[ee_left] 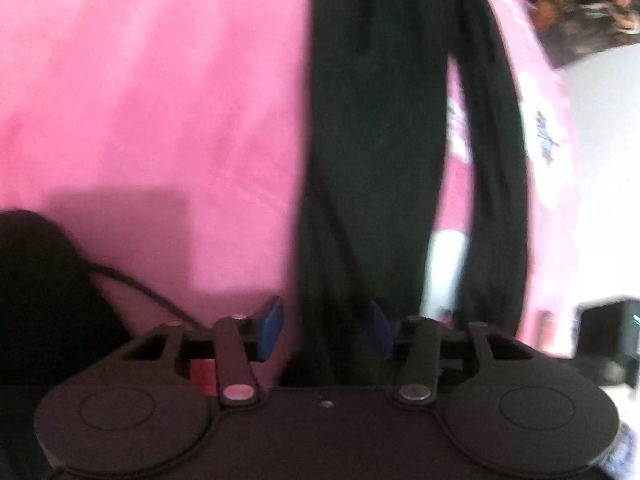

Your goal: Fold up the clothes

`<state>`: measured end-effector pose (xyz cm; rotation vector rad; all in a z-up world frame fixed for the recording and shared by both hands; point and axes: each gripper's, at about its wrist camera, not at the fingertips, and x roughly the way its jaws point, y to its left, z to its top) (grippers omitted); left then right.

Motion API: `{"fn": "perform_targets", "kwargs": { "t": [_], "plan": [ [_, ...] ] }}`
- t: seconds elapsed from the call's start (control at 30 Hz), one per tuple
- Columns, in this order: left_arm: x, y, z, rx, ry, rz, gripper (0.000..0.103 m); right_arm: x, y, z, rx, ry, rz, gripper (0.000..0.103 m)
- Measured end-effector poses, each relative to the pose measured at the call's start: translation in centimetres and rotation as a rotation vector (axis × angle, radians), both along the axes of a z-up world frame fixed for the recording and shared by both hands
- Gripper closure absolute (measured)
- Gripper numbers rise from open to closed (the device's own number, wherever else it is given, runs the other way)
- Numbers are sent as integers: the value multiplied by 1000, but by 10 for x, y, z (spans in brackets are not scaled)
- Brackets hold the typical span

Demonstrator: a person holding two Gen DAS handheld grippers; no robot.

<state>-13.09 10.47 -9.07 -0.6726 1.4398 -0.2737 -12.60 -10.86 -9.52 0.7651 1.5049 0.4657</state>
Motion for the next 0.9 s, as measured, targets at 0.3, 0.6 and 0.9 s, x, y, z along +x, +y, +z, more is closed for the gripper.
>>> {"fn": "perform_targets", "kwargs": {
  "t": [0.3,0.6,0.9],
  "plan": [
    [-21,-19,-8,-147,110,-192,92,-1,-10,-21,141,24,-91,68],
    [-51,-19,-10,-273,283,-280,97,-14,-17,-31,151,59,-54,68],
    [-40,12,20,52,142,-190,65,-56,-14,-20,-107,55,127,99]
  ]
}}
